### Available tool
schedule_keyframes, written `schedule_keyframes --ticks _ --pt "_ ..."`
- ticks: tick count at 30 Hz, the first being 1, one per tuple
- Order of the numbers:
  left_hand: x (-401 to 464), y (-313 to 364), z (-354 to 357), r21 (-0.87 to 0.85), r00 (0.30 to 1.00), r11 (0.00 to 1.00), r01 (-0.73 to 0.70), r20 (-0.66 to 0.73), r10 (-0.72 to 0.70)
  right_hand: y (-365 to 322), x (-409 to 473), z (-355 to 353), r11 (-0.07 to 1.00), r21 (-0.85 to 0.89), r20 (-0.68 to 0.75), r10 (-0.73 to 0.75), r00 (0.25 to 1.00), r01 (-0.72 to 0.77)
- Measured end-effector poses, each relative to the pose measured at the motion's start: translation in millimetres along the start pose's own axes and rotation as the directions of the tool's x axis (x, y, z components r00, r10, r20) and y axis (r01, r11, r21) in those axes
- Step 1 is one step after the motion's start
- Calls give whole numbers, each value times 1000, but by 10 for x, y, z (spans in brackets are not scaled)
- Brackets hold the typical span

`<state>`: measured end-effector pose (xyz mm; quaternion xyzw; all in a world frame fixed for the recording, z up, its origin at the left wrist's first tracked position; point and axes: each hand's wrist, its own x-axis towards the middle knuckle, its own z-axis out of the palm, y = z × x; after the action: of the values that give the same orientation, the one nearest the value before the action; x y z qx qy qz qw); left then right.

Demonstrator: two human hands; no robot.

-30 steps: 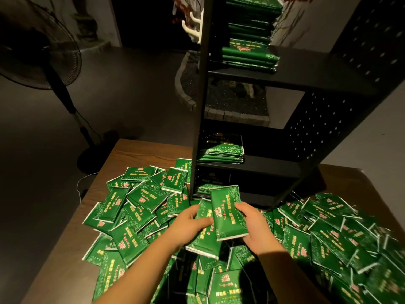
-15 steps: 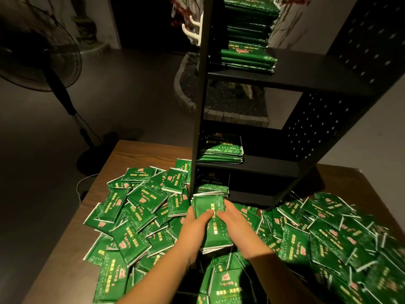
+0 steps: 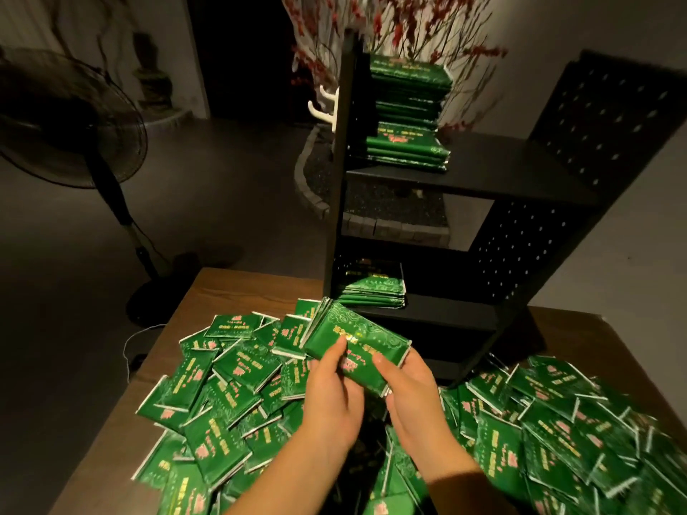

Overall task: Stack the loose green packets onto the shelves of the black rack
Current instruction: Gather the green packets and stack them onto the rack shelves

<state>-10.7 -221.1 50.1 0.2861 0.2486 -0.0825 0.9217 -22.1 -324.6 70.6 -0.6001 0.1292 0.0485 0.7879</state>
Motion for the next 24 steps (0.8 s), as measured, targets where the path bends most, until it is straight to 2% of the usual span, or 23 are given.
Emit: schedule_keyframes --ticks 1,2,4,5,6,7,8,10,13,14,18,21,24 --pt "-42 75 122 -6 994 999 31 110 -30 -115 6 -3 999 -15 -11 -41 999 41" --pt "-82 141 205 59 976 998 -2 220 -11 -240 10 -10 995 -36 -23 -90 996 89" --pt "-158 272 301 200 959 973 -117 277 58 -505 11 -41 981 -85 -33 -180 983 176" --pt "-201 359 424 269 939 919 -289 268 216 -659 9 -53 969 -107 -23 -228 973 225" --pt "-162 435 488 282 927 900 -334 270 260 -778 -1 -63 956 -128 -10 -269 963 266" --pt "-190 525 609 315 894 864 -392 350 278 -918 -14 -77 938 -156 5 -312 950 309" --pt "-178 587 702 363 857 802 -474 400 325 -1047 -28 -89 919 -183 14 -352 936 348" --pt "-241 727 879 460 743 593 -661 511 432 -1287 -49 -116 878 -237 40 -418 908 415" --pt "-363 919 1170 495 580 304 -814 656 483 -1639 -81 -126 794 -314 64 -529 846 521" --pt "-395 973 1280 497 546 239 -835 685 482 -1757 -73 -124 767 -328 62 -565 823 551" --pt "-455 1089 1673 550 510 28 -834 752 418 -2123 25 -114 706 -339 72 -639 765 622" --pt "-453 1136 1961 545 487 -53 -837 784 385 -2371 104 -83 672 -346 67 -678 732 654" --pt "-446 1226 2217 546 467 -67 -835 768 439 -2576 211 -3 658 -364 60 -690 722 659"
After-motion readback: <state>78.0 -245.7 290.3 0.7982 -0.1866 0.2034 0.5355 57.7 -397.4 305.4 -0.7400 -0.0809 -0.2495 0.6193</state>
